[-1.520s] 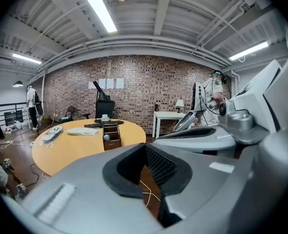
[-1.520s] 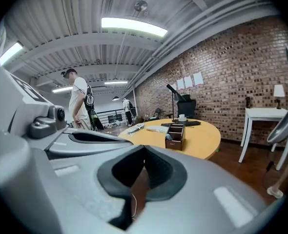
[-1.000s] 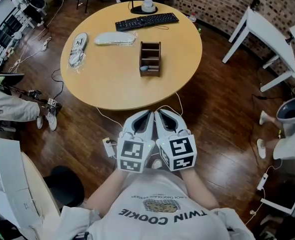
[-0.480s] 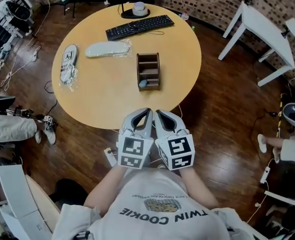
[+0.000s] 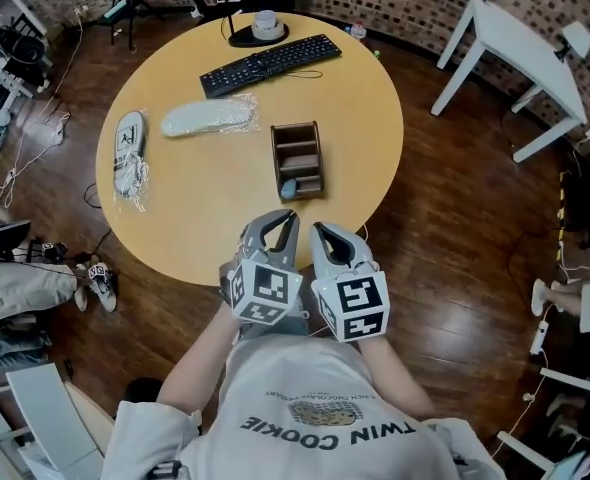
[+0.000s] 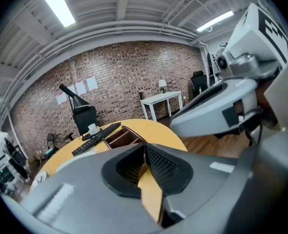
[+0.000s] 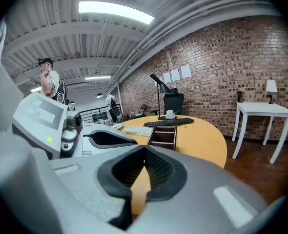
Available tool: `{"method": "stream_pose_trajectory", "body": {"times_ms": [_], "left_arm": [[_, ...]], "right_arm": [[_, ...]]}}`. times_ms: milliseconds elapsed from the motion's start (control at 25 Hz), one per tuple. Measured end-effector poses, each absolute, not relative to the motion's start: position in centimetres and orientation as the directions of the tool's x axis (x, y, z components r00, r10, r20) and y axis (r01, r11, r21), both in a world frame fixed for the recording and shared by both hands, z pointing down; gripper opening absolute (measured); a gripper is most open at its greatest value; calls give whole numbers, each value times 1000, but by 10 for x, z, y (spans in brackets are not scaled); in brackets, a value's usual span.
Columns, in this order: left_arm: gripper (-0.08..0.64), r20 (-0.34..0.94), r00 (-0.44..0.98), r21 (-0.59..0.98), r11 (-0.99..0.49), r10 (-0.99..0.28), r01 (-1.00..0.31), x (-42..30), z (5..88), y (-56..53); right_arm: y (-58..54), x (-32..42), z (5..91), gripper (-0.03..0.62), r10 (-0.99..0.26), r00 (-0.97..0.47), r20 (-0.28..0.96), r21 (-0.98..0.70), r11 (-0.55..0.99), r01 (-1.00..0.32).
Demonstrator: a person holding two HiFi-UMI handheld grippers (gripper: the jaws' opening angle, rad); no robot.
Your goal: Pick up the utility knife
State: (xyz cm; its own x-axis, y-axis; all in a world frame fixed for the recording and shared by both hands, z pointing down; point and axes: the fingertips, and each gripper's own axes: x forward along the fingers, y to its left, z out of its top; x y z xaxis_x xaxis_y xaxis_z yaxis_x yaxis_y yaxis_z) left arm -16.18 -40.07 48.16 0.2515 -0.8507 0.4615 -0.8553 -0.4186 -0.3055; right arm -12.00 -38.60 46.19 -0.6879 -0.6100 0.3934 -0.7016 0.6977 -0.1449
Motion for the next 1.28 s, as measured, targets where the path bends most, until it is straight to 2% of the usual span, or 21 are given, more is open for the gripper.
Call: {"method": "stream_pose_trajectory", "body": {"times_ms": [360,520,640,960,1080,1280], "left_arm": [[58,533,273,-456,-544,-801,-704,-176,516,-436],[112,577,285,-502,-607,-766,-616,-175,532,-440],[127,601,272,-541,-632,-752,-555,-177,541,-447],[127,640,238,-599,-668,-731,-442,-178,564,-464],[84,656,226,-603,-680,-720,-417,-178,568,-467],[74,661,235,-593,-689,-712,-417,-175,565,-467]], "right_arm": [[-407,-125,472,0,-643,-653,400,-165,651,-741],[-412,-129,473,0,-643,-654,399,-170,649,-741],[-416,-132,473,0,-643,-654,399,-167,650,-741],[-420,-139,473,0,-631,-664,401,-185,654,-733],[-421,-136,473,0,-633,-661,402,-183,652,-736],[-424,-125,471,0,-640,-654,403,-181,645,-742]]}}
